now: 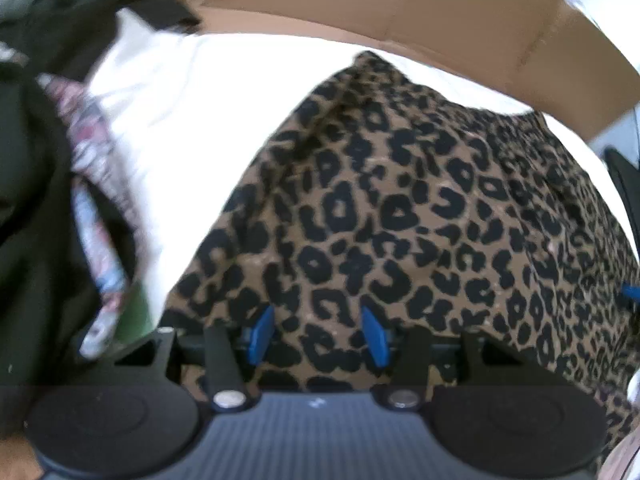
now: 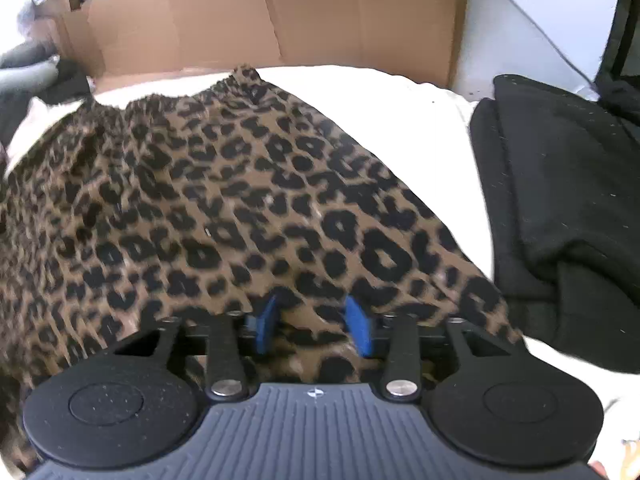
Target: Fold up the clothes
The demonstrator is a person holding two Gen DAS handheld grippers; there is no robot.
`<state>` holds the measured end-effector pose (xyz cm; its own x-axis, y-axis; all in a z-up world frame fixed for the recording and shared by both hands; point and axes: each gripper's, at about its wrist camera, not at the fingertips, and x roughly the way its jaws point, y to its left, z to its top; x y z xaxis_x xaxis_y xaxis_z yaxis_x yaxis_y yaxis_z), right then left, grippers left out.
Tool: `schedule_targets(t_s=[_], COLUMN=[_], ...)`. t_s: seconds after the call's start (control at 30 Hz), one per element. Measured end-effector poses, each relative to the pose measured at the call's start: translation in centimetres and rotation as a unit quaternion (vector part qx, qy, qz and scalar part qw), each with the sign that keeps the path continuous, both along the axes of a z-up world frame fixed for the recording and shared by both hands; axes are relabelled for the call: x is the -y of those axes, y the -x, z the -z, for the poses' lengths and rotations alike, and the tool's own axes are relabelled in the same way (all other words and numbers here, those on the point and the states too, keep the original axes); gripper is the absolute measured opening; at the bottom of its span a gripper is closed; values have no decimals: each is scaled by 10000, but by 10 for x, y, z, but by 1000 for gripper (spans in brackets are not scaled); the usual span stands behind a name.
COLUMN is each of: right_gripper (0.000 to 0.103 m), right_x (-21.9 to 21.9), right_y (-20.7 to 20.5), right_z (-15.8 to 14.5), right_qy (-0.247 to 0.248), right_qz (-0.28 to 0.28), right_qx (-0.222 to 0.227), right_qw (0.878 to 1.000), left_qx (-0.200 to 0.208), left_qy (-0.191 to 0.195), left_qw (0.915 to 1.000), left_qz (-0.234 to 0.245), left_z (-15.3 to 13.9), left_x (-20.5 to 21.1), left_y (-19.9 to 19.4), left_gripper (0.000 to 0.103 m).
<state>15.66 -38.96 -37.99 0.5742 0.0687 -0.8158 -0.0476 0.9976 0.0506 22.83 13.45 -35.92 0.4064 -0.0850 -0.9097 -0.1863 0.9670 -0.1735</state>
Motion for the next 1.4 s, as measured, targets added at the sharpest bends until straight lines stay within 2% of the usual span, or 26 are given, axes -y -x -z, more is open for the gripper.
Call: schedule_targets(t_s=[0.1, 0.33, 0.53, 0.67, 0.77, 0.83, 0.97, 1.1, 1.23, 1.4], right_gripper=[62, 61, 61, 60, 61, 60, 60, 58, 58, 57], right_x=[9, 17, 5, -18, -30, -37, -48, -41, -44, -40], right_y=[12, 28, 31, 31, 36, 43, 66, 71, 77, 74], right_z=[0, -14, -27, -21, -12, -5, 1, -4, -6, -14], right_qy=[20, -112, -408, -402, -324, -94, 393, 292, 413, 301], right_qz=[153, 426, -106, -562, -755, -914, -1256, -1066, -1014, -732], right_qx=[19, 79, 263, 156, -28, -164, -108, -246, -266, -448], right_qw=[9999, 9990, 9988, 9975, 9966, 9956, 9912, 9936, 9936, 9959], left_qx=[-24, 173, 269, 113, -52, -182, -343, -471, -552, -745], left_qy=[-96, -31, 407, 633, 705, 748, 737, 695, 589, 481], left_qw=[9999, 9998, 9985, 9959, 9930, 9913, 9896, 9874, 9852, 9800], left_qz=[-41, 63, 265, 629, 944, 1070, 1189, 1342, 1509, 1781], left_z=[-5, -20, -24, -19, -12, -7, -2, 2, 0, -10], left_x=[-1, 9, 38, 64, 80, 86, 89, 91, 95, 96], left_y=[0, -2, 2, 15, 29, 38, 56, 73, 85, 84], left_gripper=[52, 52, 50, 49, 45, 39, 39, 38, 38, 36])
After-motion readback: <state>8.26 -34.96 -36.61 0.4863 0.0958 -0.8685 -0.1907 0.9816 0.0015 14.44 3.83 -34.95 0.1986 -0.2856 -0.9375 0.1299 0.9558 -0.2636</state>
